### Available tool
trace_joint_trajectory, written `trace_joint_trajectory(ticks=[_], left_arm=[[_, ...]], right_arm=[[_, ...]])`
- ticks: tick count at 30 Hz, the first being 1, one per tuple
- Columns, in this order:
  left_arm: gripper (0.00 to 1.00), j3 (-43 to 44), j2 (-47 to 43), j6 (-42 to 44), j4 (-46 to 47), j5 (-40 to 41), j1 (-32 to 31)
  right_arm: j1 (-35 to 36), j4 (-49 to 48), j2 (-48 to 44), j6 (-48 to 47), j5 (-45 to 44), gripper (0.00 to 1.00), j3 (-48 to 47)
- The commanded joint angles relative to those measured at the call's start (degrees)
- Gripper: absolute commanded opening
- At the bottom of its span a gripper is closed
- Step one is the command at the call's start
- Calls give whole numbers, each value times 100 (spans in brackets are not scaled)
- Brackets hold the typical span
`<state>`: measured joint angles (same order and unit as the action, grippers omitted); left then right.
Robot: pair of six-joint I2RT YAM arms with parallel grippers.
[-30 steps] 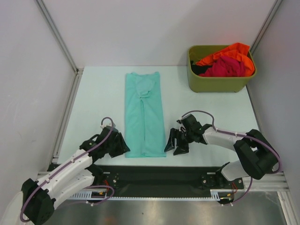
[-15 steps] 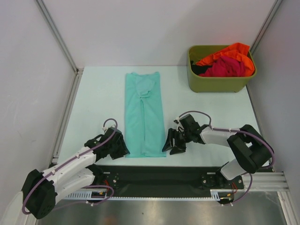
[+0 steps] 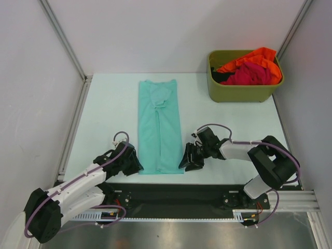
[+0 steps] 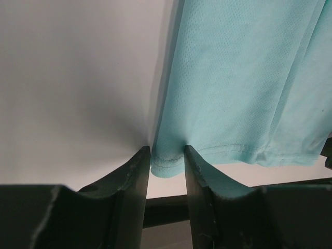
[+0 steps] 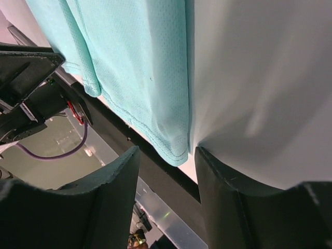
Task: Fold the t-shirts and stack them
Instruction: Fold the tshirt
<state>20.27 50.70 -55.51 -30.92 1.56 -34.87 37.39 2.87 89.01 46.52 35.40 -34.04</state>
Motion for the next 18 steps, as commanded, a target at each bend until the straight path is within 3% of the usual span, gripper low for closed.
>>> trace_joint_trajectory(ticks=[1,10,13,16,18], left_arm=[[38,-234,10,-127,-169,116,-46],[32,-313,-77,-250,-37,-7,-46],[27,-348,-209,-285,-134,-7,-37],[20,-383,-410,-329,-204,11,-37],[11,-401,-481,-356,-248,2,-37]], right_arm=[[111,38,204,-3,-428,53,91],[155,-50,266,94,-420,40,117],[155,-94,292,103,-402,31,143],[164,-208,318,111,-341,4,170],[155,-235,310,94,-323,0,161]])
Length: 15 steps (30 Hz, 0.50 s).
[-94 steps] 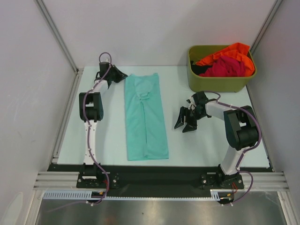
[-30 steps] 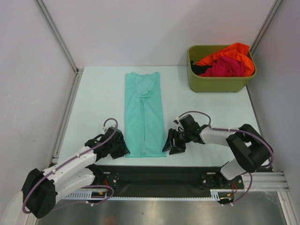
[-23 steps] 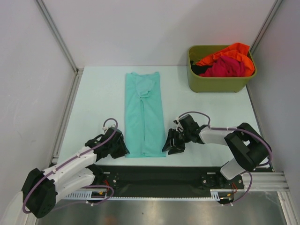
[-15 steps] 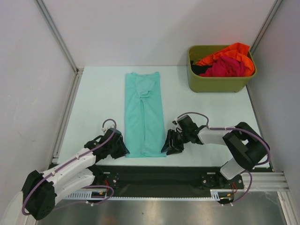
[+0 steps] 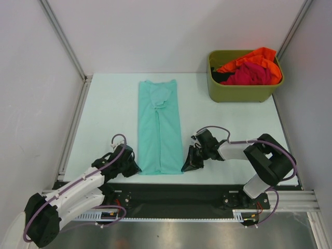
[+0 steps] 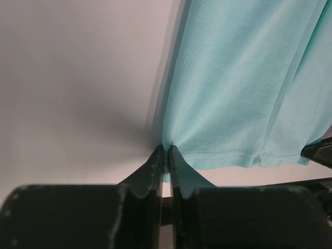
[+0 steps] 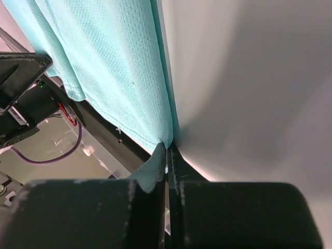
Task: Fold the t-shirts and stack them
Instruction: Fold the tshirt
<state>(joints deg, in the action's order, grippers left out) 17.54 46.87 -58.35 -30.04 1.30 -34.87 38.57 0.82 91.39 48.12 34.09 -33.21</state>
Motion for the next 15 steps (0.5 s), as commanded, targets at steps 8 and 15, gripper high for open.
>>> trace_joint_trajectory(ticks=[8,15], left_arm=[[1,3,-82,51,-309,-86,-46],[0,933,101,236,-423,-86,68]], right_arm=[[37,6,-148,-110,-122,0,52],[-94,401,-342,-135,-51,0,-685]])
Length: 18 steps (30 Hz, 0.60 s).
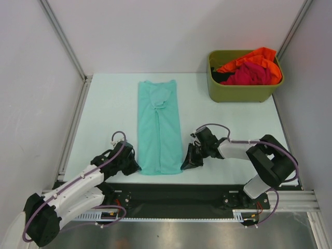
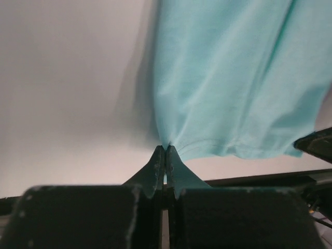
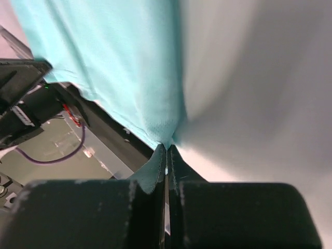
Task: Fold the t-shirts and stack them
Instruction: Fold the tshirt
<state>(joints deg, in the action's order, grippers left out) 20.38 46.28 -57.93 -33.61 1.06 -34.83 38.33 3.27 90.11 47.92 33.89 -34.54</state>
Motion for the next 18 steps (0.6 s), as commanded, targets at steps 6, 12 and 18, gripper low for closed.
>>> trace_joint_trajectory(ticks=[6,12,18], left_arm=[[0,1686,1118,765,300,-562,1212],[0,2994,2779,1293,644,-871,2093],[0,4225,4353,1636,794,-1011,2472]], right_arm=[[-712,1008,531,-643,197,0,-2201],[-1450,1667,1772,-1012,531,0,-3838],[-1828,2151,3047,-1250,908,0,-5473]])
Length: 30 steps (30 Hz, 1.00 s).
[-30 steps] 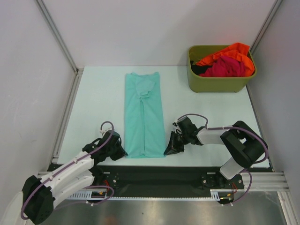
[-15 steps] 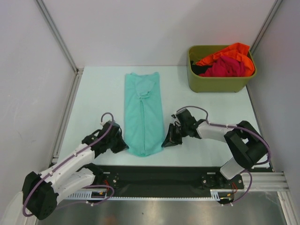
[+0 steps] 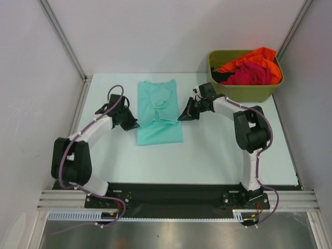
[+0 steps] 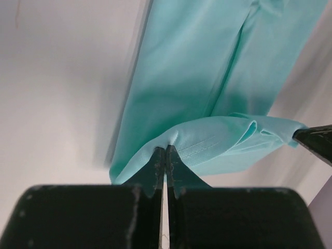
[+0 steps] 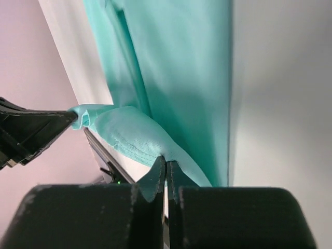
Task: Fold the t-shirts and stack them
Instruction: Fold the tshirt
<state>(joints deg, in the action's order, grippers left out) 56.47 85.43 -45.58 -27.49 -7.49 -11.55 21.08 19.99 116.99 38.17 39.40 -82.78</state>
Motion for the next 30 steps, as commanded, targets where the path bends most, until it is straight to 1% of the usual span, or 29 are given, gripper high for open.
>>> trace_joint_trajectory(ticks=[1,2,6,12,18,30], left_arm=[[0,750,579,445,156,-157,162],[0,874,746,454,147,-183,197],[0,1410,1317,454,200,-289,302],[0,1753,1714,392,287,-437,478],[0,2096,2170,392,323,-587,549],[0,2676,2759,401,261,-754,680]], right_arm=[[-174,541,499,-275,393,0,-834],[-192,541,718,-275,480,0,-1088],[-306,559,1150,-153,604,0,-1609],[-350,664,1554,-117,613,0,-2197],[-359,594,1704,-64,385,0,-2383],[-438,849,2205,-266,182,0,-3077]])
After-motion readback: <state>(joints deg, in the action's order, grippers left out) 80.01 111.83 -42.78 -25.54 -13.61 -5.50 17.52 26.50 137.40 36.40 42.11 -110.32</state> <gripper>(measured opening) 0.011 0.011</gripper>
